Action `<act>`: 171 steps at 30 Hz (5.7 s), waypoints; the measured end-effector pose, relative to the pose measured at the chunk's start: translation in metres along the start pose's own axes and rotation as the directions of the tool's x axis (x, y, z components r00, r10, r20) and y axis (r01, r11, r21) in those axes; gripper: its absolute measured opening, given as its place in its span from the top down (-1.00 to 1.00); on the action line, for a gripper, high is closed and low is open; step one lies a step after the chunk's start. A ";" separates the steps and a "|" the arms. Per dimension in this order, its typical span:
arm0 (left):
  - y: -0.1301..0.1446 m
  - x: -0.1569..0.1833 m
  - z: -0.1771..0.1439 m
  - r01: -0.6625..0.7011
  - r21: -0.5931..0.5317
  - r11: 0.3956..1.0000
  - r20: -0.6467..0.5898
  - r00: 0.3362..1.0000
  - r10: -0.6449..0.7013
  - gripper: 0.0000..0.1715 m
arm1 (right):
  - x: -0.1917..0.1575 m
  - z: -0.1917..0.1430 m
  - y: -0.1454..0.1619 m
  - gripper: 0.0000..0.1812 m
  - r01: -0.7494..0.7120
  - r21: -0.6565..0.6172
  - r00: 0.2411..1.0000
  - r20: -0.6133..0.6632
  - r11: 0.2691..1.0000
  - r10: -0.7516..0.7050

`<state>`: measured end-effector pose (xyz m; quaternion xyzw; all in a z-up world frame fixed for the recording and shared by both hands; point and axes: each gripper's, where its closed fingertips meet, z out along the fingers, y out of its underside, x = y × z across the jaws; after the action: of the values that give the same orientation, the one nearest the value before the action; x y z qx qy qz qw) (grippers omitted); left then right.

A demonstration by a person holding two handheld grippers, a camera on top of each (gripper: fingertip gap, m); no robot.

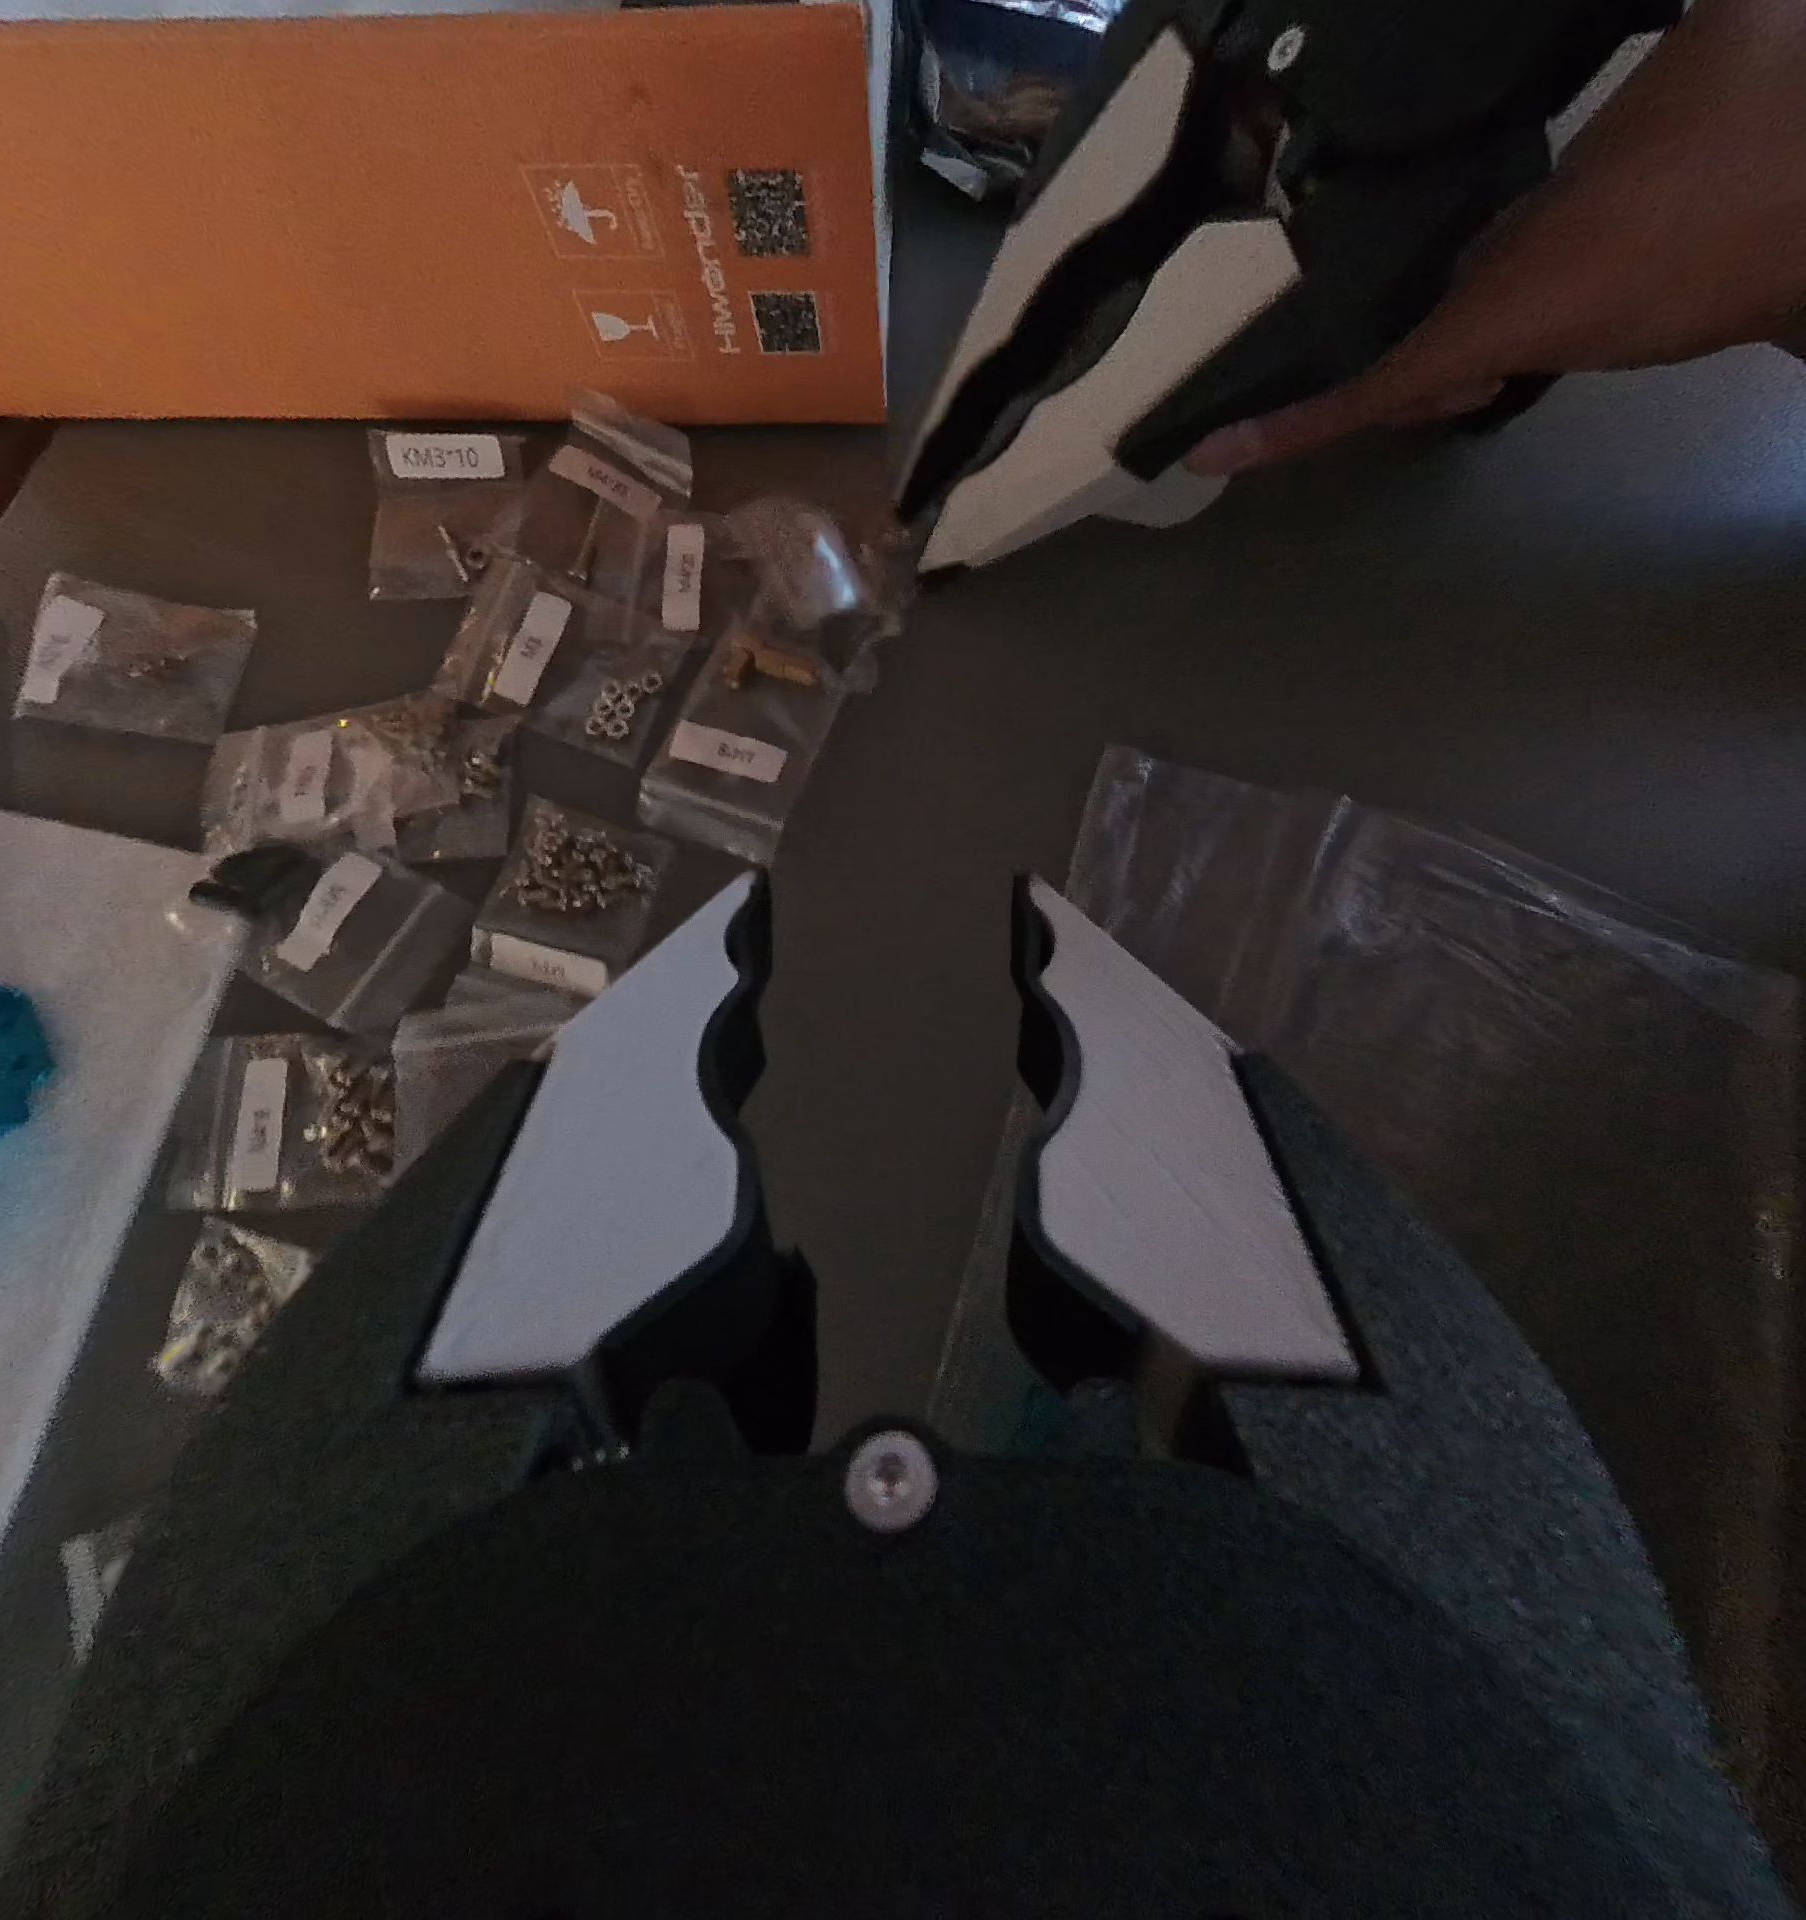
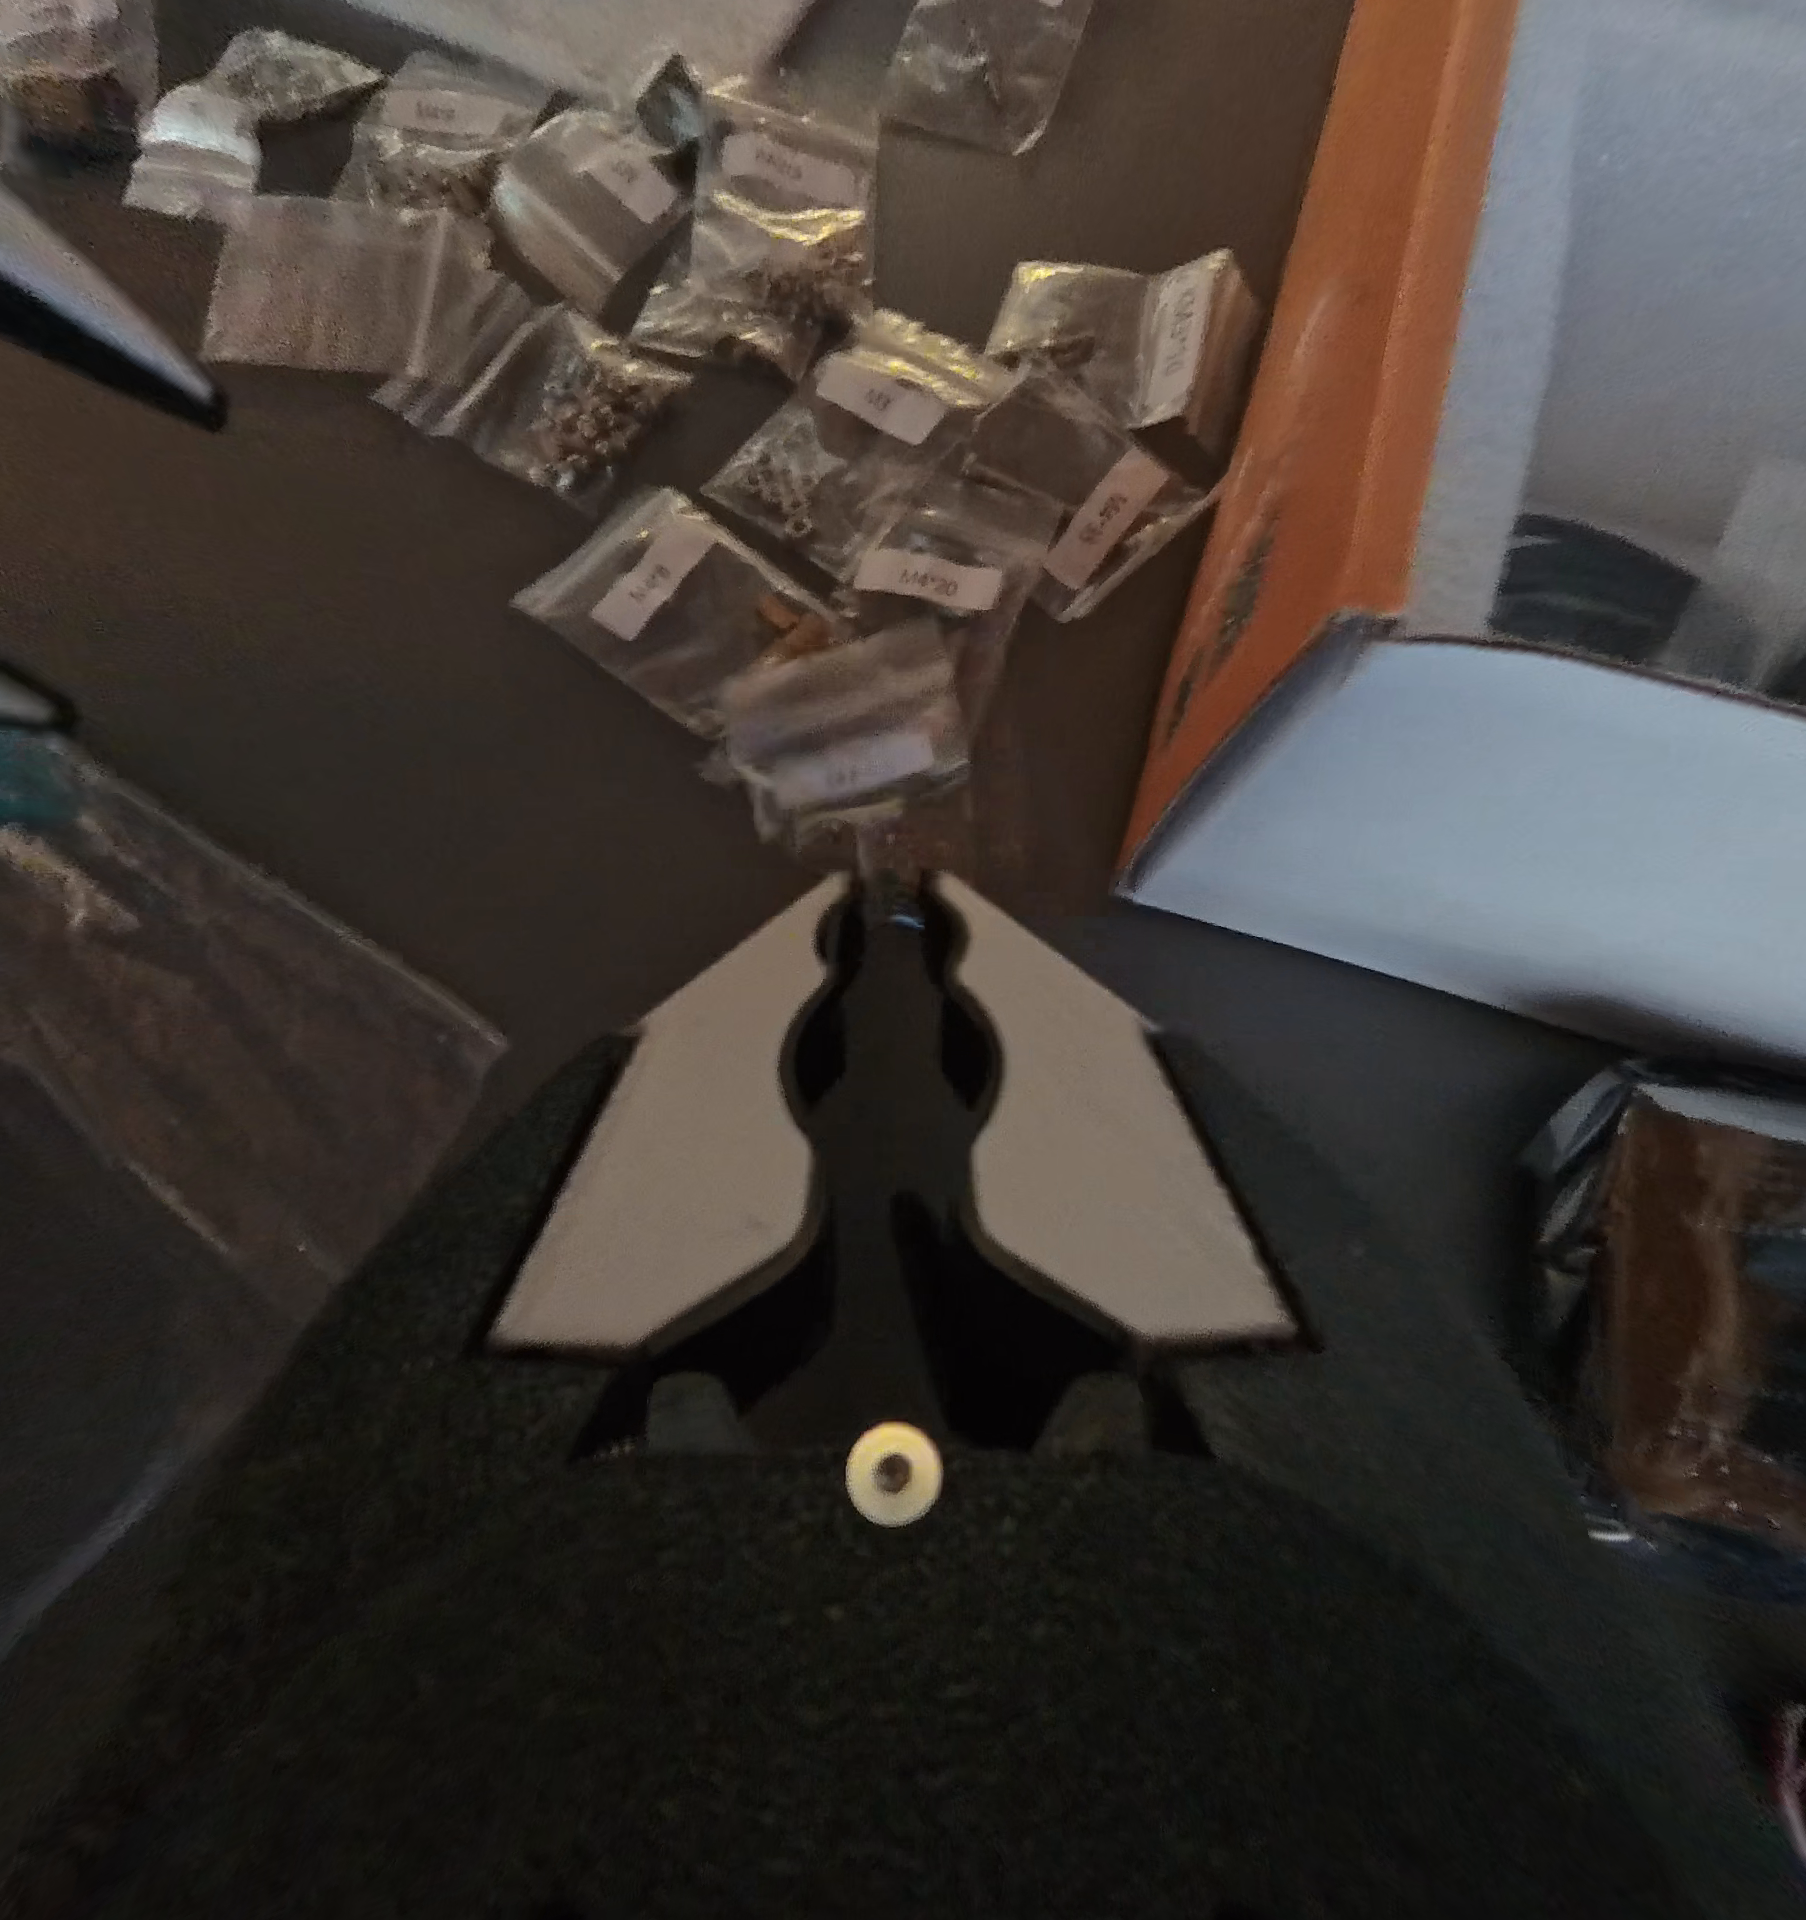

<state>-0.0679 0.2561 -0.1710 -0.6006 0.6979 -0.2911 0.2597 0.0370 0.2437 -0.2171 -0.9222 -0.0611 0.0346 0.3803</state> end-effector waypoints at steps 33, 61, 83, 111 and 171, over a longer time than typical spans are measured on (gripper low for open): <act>0.026 0.060 -0.127 0.578 0.340 0.742 -0.367 0.808 -0.461 1.00 | -0.220 -0.066 -0.081 0.34 0.371 0.452 0.914 -0.020 0.811 -0.406; 0.074 0.082 -0.146 0.082 0.247 0.966 -0.091 0.994 -0.061 1.00 | -0.257 -0.088 -0.083 0.79 0.059 0.503 0.674 0.617 0.862 -0.406; 0.089 0.099 -0.137 -0.212 0.089 0.973 0.038 0.977 0.209 1.00 | -0.270 -0.073 -0.060 0.72 0.244 0.381 0.564 0.692 0.892 -0.450; 0.091 0.101 -0.131 -0.232 0.047 0.972 0.033 0.973 0.230 1.00 | -0.271 -0.072 -0.053 0.74 0.310 0.378 0.559 0.669 0.872 -0.489; 0.054 0.062 -0.119 -0.061 0.333 0.941 0.483 0.868 -0.115 0.48 | -0.259 -0.080 -0.060 0.98 -0.197 0.372 0.856 0.516 0.907 -0.025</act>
<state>-0.1983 0.2114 -0.1276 -0.6115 0.5391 -0.2460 0.5244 -0.2159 0.1939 -0.1134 -0.7806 -0.1082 0.3063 0.5340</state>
